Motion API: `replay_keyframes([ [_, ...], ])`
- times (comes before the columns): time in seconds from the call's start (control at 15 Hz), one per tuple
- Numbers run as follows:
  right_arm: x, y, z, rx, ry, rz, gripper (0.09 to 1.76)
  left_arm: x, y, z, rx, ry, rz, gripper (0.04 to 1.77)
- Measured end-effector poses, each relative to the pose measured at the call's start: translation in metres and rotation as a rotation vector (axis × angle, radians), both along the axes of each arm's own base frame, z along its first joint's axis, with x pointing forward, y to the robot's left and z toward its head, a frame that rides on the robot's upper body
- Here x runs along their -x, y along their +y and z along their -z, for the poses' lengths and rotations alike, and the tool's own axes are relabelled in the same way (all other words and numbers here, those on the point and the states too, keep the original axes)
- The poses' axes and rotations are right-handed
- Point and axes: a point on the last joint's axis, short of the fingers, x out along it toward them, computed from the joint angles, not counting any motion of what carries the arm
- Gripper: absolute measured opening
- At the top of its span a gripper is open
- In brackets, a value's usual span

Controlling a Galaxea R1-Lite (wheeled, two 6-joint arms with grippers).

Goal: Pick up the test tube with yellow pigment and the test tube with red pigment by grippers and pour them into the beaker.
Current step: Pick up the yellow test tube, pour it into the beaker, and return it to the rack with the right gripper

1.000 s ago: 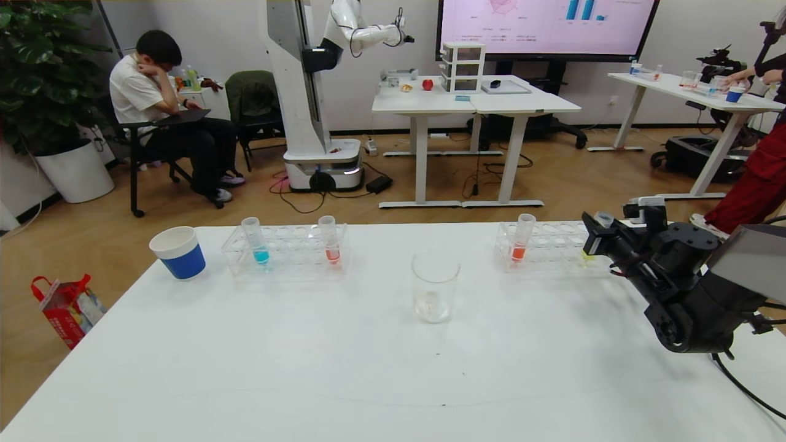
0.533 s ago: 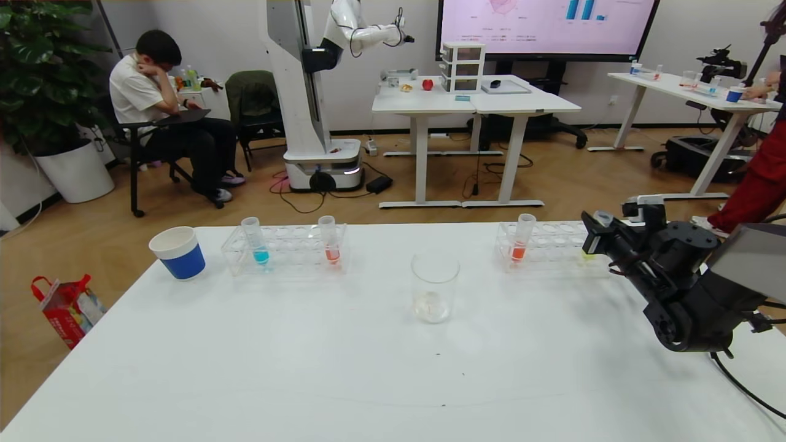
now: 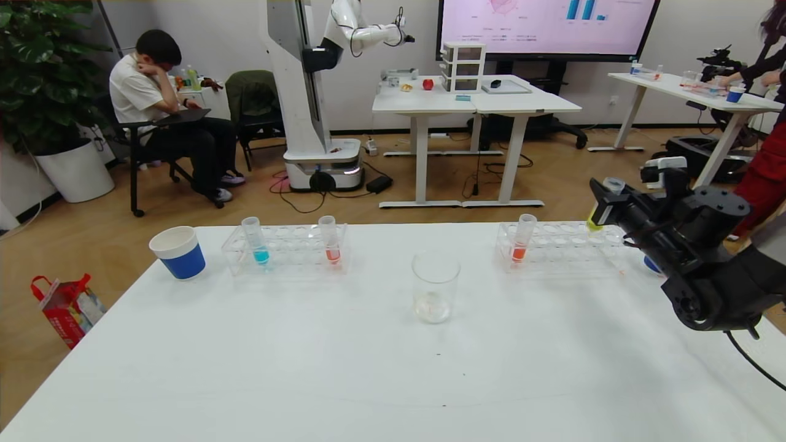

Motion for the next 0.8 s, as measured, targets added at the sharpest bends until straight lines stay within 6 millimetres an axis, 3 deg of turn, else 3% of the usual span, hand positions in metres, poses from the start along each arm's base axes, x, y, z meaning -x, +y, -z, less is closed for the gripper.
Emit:
replay_keyframes([
  [0.27,0.005,0.007,-0.023,0.005,-0.042,-0.017,0.51,0.0,0.0,0.0,0.0,0.0,0.0,1.75],
  [0.47,0.003,0.026,-0.042,0.094,-0.06,-0.112,0.51,0.0,0.0,0.0,0.0,0.0,0.0,1.75],
  [0.8,0.007,0.086,-0.061,0.284,-0.181,-0.357,0.51,0.0,0.0,0.0,0.0,0.0,0.0,1.75],
])
